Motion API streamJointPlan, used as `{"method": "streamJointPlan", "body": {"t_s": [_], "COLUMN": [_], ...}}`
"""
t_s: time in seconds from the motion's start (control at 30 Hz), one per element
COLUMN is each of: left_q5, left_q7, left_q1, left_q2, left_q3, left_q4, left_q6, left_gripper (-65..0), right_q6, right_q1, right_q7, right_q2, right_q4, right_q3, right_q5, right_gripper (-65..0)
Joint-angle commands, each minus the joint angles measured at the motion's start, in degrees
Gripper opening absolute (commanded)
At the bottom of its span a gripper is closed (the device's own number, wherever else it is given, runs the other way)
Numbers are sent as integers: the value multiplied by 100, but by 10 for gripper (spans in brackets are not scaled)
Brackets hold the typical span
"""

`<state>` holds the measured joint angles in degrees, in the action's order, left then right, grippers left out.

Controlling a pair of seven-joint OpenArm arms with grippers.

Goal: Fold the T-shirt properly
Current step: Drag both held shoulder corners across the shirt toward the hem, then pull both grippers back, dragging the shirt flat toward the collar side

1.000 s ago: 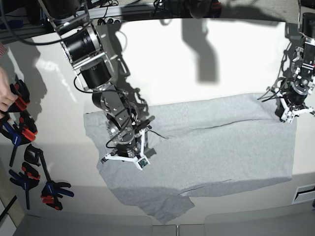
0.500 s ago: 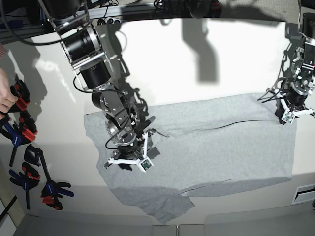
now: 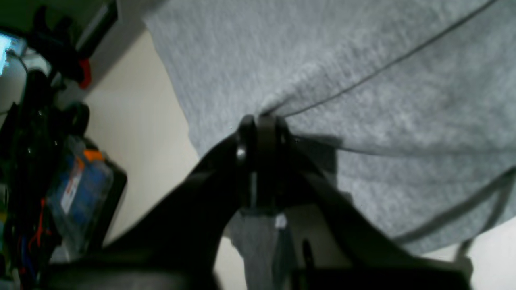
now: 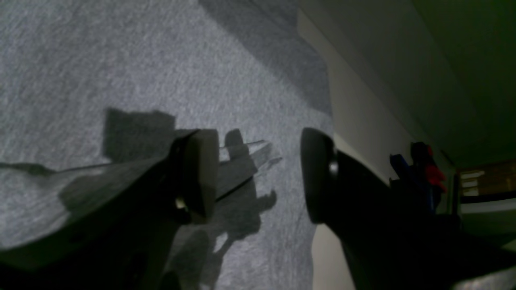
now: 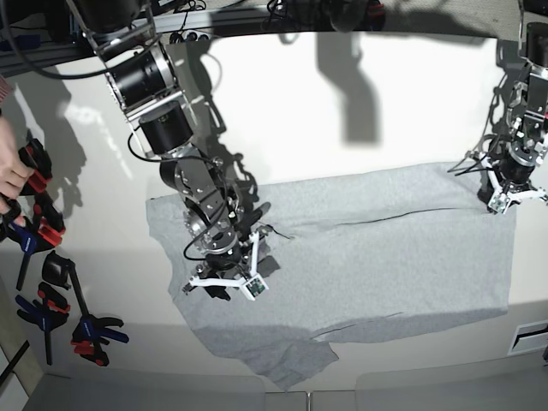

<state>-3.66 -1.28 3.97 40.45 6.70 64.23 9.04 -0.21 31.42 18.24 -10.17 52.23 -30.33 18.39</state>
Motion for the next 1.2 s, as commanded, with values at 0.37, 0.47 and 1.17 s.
{"method": "streamJointPlan", "body": {"t_s": [0.37,0.47,1.17], "left_q5": [33,33,1875], "left_q7": [133,120,-2144], "left_q1": [909,1257,361], "left_q2": [111,44,-570], "left_q3": [-63,-63,-66], "left_q4": [-385,-859,796], "left_q6": [-282,-280,-1130], "left_gripper": [-582,-582,-582], "right_q6": [-87,-90,-76], "right_q1": [208,208,-70], "right_q7": [-125,151,1143], "right_q2": [4,24,-601], "right_q4": [94,94,94], "right_q3": [31,31,42], "right_q5": [48,42,-1891], "right_gripper": [-346,-346,-347]}}
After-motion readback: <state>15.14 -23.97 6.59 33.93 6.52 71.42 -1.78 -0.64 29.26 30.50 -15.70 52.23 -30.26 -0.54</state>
